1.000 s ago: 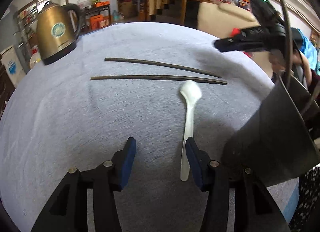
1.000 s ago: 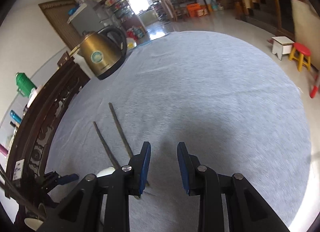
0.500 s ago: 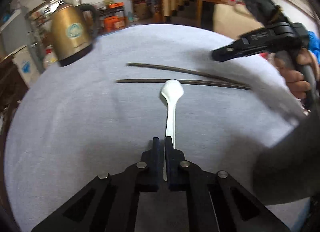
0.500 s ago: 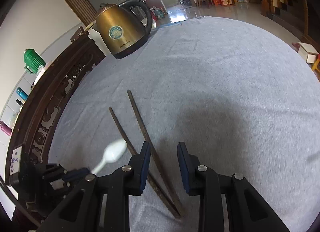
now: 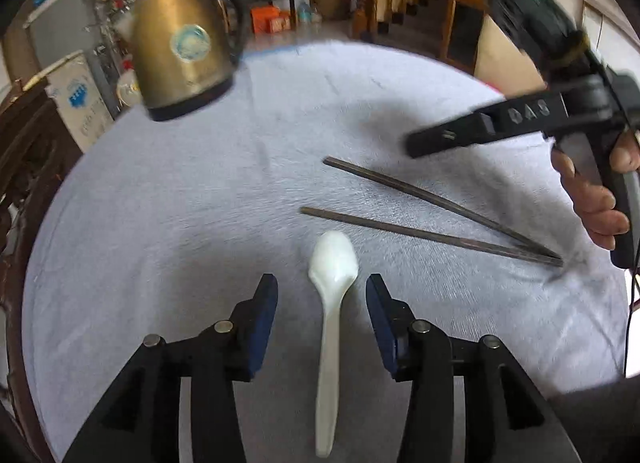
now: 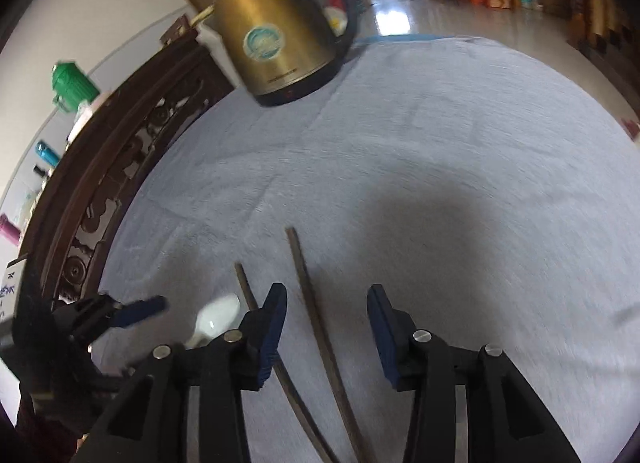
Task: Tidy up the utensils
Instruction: 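Grasp the white spoon with the left gripper while the right gripper grasps a dark chopstick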
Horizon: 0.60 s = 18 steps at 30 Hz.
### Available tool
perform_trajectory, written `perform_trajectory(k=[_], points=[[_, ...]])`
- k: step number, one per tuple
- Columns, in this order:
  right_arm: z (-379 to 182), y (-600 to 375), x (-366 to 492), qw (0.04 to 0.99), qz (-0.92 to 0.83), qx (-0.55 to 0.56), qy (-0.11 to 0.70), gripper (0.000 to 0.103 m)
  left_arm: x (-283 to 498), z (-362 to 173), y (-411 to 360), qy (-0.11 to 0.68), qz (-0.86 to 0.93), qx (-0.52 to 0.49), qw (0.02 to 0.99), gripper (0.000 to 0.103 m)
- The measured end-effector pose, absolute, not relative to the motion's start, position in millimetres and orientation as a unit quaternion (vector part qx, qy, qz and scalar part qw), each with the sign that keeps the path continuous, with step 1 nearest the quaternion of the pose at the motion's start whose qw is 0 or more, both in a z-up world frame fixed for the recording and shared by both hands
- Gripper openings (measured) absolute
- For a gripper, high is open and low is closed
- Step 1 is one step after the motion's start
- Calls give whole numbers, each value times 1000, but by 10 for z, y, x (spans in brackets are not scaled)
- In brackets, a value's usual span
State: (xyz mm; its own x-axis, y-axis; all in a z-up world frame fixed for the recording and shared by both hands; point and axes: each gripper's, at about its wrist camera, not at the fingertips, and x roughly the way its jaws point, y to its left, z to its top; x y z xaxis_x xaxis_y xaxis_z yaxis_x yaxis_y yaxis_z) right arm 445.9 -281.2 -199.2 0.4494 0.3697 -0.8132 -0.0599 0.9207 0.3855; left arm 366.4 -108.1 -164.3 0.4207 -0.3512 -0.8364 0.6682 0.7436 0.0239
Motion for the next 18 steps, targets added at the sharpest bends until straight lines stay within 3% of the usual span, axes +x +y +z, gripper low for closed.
perform_trajectory(k=[4,6,8,10,13,18], points=[[-2055,-2535,4781,827,151,107,531,45,3772,-1756,-1239,466,-318,181,805,46],[-2091,-2435,4851,822,157,84,541,45,3815,-1751,-1246,466,-327,173,804,31],[-2162,-2304,4943,815,154,57,556,43,3825,-1749,-1231,466,-330,172,802,31],[-2167,-2201,4974,820,144,27,554,33,3827,-1745,-1223,464,-332,174,802,31],[-2180,-2137,4962,826,122,-11,550,8,3867,-1736,-1175,465,-322,159,809,31],[-2140,-2303,4771,835,106,11,540,7,3758,-1544,-852,448,-293,106,838,30]])
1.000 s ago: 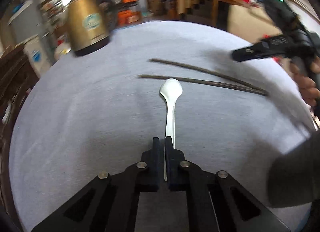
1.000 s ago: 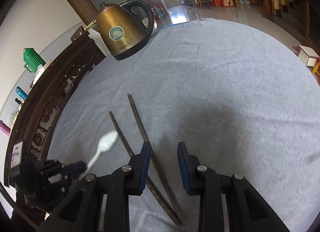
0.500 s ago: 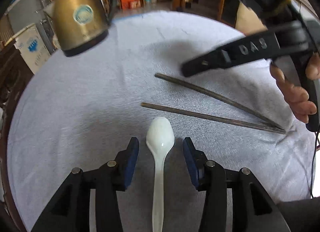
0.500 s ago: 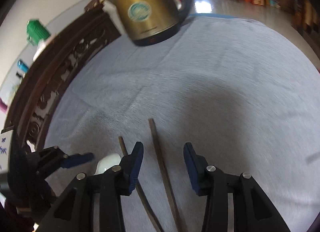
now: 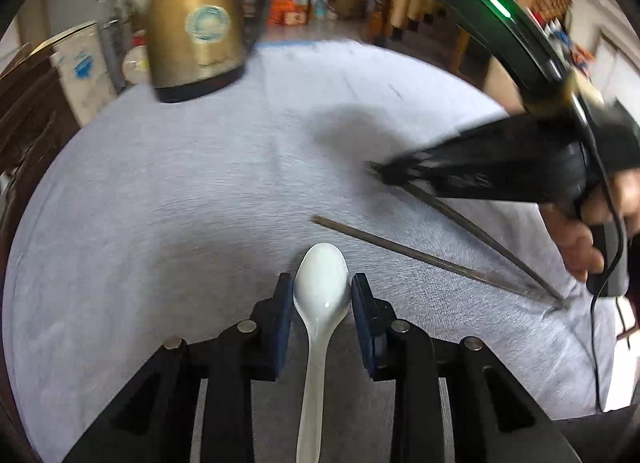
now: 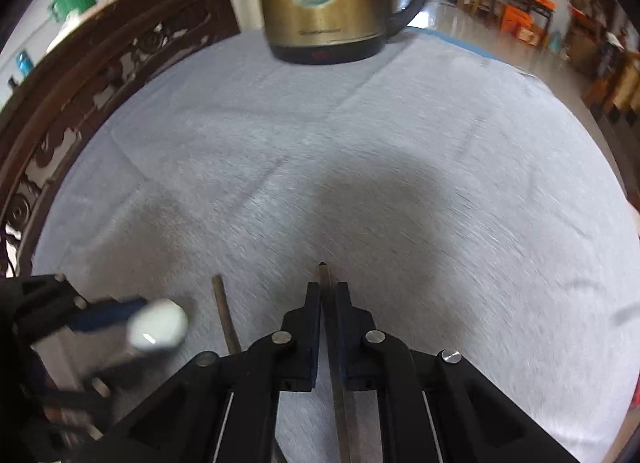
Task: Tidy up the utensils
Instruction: 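Grasp the white spoon with the left gripper while the right gripper grasps a dark chopstick, then carry the spoon and chopstick above the grey holder with both grippers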
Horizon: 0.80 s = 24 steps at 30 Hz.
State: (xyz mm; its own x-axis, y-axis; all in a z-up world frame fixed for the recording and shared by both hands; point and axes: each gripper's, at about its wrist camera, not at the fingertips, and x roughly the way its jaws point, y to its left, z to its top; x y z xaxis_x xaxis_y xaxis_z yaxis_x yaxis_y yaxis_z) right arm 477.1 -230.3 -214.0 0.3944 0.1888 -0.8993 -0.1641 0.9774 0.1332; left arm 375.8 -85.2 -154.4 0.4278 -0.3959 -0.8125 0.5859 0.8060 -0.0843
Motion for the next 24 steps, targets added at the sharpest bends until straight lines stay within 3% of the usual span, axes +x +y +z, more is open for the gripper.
perform_trajectory(k=[13,24], points=[[-1243,-3520,3081,911,-1,178,372,6,2743,-806,236,343,-198,-52,917,31],[-468,-3433,1479,955,-81,209,193,7,1796,-331,438,260,-194,-141,935,31]])
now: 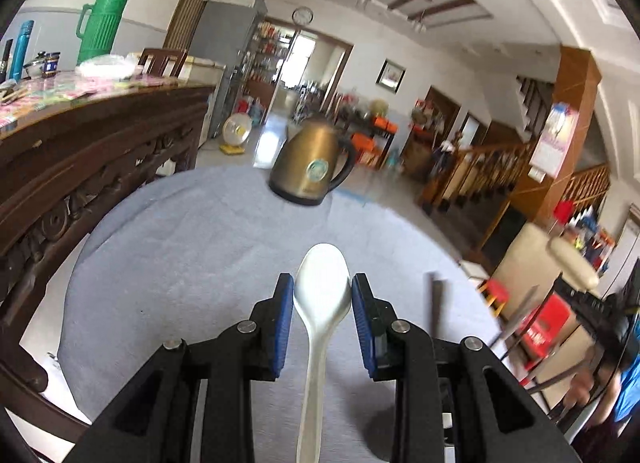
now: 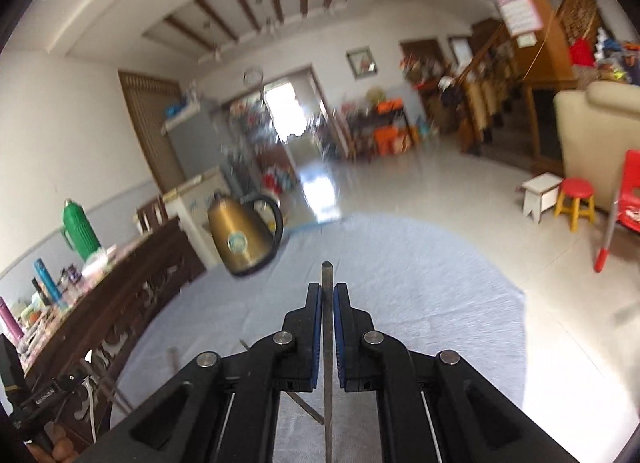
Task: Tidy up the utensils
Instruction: 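Carry the spoon and chopstick above the grey holder with both grippers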
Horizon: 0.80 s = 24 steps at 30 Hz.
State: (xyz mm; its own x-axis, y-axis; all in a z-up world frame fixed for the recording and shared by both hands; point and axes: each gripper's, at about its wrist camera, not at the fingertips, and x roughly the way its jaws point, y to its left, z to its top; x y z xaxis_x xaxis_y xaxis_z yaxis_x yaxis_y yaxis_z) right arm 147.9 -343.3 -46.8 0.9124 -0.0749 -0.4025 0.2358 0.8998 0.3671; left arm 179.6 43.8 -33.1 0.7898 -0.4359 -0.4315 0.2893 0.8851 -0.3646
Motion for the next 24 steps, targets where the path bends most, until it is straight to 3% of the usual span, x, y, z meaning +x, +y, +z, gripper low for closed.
perform_trajectory(k=[15,24], points=[[475,-2937,712,976,-139,168,17,7,1312,129,-4,180,-222,-124,950,31],[811,-2604,664,980,-94,175,-18,7,1359,189,-259,189,-188,-87,960,31]])
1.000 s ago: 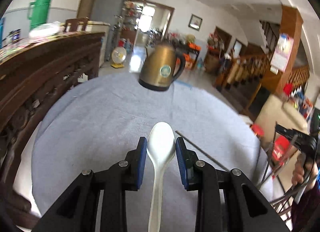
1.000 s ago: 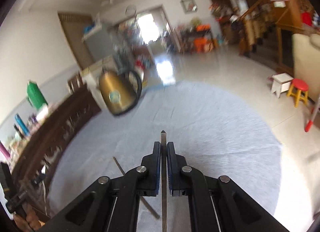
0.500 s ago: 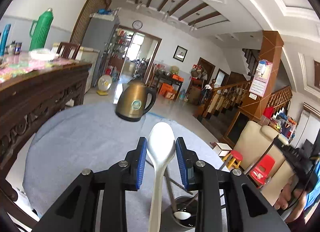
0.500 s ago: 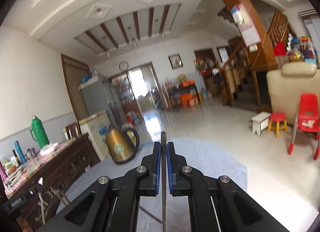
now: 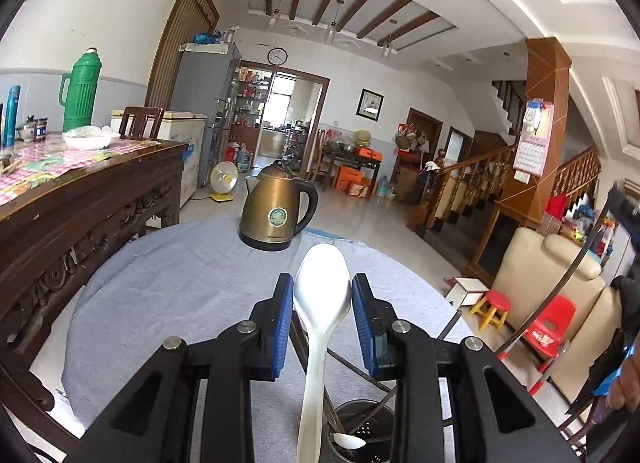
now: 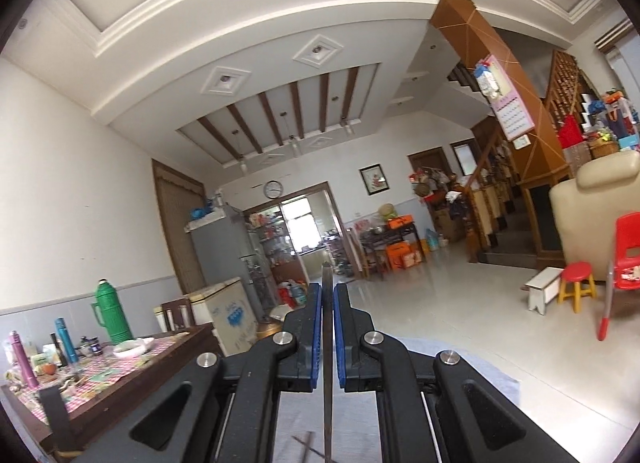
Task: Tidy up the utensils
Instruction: 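Carry the spoon and chopstick above the grey holder with both grippers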
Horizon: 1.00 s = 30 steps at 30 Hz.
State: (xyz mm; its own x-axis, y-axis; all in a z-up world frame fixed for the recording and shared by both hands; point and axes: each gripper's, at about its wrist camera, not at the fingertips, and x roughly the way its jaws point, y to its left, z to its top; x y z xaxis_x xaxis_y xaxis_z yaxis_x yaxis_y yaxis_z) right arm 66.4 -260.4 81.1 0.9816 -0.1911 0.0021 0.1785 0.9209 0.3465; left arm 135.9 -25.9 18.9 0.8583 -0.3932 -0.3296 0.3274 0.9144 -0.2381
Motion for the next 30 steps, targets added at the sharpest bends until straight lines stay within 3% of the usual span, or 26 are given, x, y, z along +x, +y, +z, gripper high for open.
perform_trajectory(k=[12,30], points=[[574,-2051,879,988,-50,142,17,7,1399,79,-328,198,-190,-90,957,31],[157,-2219,957,984,-53,158,68,7,1528,-114,-307,204,-284,-165,922,31]])
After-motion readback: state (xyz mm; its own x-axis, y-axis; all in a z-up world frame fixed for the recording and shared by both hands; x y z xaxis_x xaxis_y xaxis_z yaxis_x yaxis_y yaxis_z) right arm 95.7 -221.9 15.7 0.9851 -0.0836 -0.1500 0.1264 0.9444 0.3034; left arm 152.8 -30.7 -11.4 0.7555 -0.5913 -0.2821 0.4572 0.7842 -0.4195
